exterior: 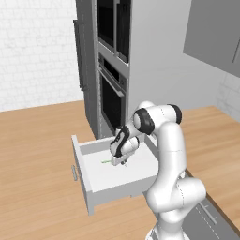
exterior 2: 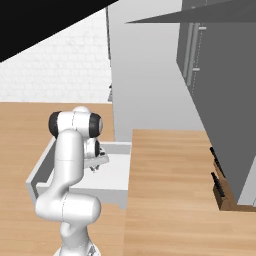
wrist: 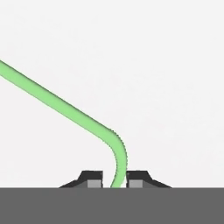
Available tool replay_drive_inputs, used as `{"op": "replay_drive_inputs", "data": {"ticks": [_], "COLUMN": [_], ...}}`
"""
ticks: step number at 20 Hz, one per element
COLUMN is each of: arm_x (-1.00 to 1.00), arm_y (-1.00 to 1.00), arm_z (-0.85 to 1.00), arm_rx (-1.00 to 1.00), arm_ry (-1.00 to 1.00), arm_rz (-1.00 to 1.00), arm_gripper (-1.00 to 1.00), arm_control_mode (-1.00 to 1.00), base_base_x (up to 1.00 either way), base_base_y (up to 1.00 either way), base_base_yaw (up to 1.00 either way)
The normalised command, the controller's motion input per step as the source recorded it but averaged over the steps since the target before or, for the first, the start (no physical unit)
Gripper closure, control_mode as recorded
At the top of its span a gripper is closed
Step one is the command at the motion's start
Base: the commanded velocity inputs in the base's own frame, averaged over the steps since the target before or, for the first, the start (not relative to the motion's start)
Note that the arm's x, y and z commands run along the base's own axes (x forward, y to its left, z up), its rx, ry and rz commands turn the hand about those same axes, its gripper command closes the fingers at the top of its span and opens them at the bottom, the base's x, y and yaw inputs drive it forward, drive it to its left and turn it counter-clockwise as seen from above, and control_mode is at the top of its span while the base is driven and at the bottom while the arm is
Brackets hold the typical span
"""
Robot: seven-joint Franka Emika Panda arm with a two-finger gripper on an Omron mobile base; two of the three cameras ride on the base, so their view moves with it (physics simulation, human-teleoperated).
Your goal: Take a straw from the drawer in front and place it inside the glass cup on the dining counter.
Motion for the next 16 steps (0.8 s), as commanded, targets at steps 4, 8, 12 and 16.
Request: {"op": "replay_drive_inputs", "data": {"ticks": [4, 8, 12, 16], "arm_x": [0.04, 0.09, -0.01, -0.34], "arm_y": [0.1, -0.02, -0.03, -0.01], "arm_z": [-0.04, -0.03, 0.04, 0.46], "arm_rx": [0.0, 0.0, 0.0, 0.0], "arm_ry": [0.0, 0.0, 0.0, -0.13], "arm_rz": [0.02, 0.0, 0.0, 0.0], "arm_gripper": [1.0, 1.0, 1.0, 1.0], "arm_control_mode": [-1.0, -1.0, -1.0, -1.0], "base_base_x": [0.0, 0.0, 0.0, 0.0], "base_base_y": [0.0, 0.0, 0.0, 0.0], "base_base_yaw": [0.0, 0.0, 0.0, 0.0]}}
